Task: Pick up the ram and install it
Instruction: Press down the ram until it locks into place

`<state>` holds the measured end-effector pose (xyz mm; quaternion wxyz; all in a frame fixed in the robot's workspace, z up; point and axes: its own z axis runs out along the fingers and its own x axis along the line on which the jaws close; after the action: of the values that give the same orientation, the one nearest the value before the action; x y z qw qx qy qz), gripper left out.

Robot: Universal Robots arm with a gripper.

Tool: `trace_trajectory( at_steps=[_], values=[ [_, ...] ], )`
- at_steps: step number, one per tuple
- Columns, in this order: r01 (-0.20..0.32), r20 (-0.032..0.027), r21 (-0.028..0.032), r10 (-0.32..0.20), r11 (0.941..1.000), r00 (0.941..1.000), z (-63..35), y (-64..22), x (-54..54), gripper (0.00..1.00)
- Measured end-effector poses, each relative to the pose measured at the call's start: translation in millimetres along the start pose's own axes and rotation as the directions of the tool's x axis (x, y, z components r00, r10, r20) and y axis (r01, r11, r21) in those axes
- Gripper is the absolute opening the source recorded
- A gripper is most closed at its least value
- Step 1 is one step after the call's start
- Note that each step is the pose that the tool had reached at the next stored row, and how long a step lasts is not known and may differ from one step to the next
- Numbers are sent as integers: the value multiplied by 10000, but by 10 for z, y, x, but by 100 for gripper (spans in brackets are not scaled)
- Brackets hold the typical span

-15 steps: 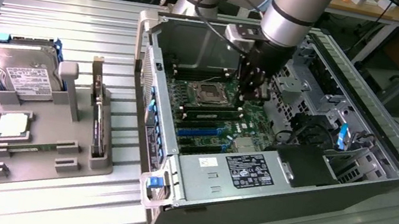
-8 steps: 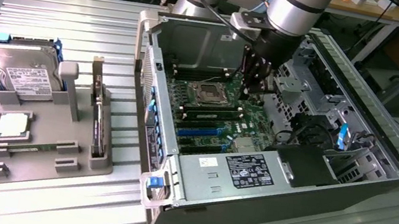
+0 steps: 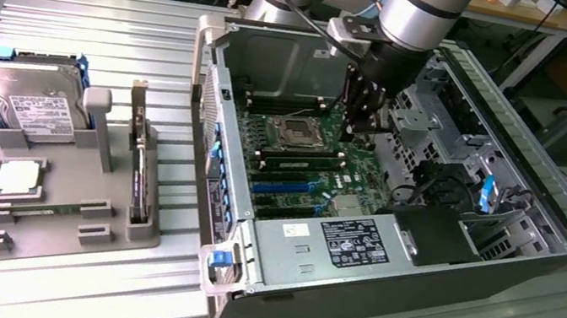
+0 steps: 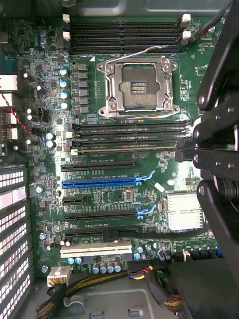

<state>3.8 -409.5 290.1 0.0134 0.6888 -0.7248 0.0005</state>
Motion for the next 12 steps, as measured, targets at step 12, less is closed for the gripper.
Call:
trace_trajectory(
  at_steps=[12],
  values=[
    [-374, -7, -9, 374, 9993, 9993, -1, 0, -25, 11]
  ],
)
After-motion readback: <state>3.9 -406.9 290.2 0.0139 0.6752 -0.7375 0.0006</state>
